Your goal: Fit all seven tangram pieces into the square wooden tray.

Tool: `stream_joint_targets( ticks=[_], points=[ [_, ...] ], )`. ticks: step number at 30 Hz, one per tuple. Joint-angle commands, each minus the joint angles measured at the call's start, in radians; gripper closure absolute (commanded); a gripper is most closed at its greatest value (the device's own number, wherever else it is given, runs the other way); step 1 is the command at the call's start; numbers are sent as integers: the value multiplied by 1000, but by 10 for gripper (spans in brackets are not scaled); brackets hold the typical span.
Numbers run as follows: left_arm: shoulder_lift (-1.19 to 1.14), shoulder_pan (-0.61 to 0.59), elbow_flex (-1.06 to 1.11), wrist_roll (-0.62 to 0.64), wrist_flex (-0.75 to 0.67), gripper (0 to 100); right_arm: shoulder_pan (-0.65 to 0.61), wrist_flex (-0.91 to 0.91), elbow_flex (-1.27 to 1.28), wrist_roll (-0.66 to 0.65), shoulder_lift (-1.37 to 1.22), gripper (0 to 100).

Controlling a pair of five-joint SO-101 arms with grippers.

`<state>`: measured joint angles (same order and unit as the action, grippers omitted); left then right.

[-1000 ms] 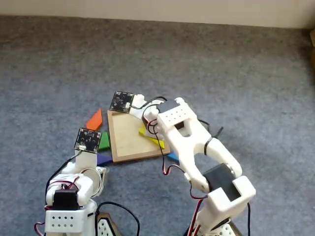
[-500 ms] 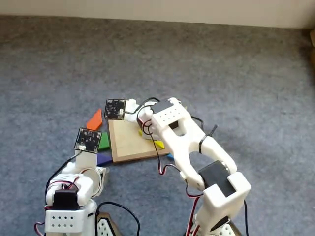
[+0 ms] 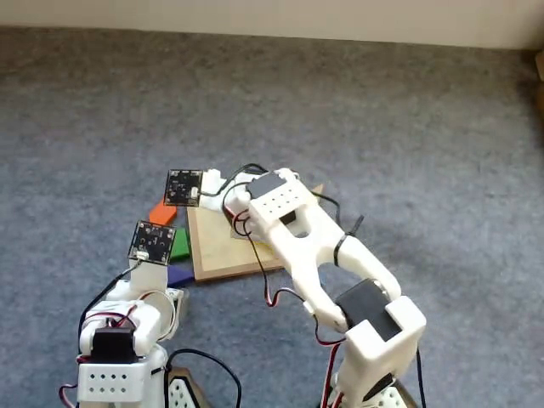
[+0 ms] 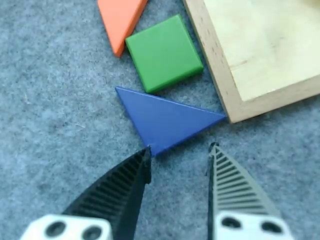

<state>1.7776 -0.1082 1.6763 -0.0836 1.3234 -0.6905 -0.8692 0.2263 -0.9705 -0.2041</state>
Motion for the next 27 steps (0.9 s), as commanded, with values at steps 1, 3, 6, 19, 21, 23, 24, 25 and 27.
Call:
stream_joint_targets(
  ticks=[1,3,6,19,21,23,24,25,27],
  points=[
    [42,-12,21,11,3,815,-21,8,-58,28,22,670],
    [42,-12,21,11,3,815,-19,8,-58,29,24,670],
    [42,-12,21,11,3,815,-5,8,-59,31,44,670],
    [42,-12,21,11,3,815,120,-41,-50,526,280,993],
    [42,-12,21,11,3,815,143,-41,-50,578,260,994],
    [42,-12,21,11,3,815,151,-39,-53,634,226,994],
    [42,-12,21,11,3,815,154,-36,-54,657,205,994],
    [42,-12,21,11,3,815,156,-15,-54,677,182,994],
    [42,-12,21,11,3,815,156,51,-48,707,134,994]
  ],
)
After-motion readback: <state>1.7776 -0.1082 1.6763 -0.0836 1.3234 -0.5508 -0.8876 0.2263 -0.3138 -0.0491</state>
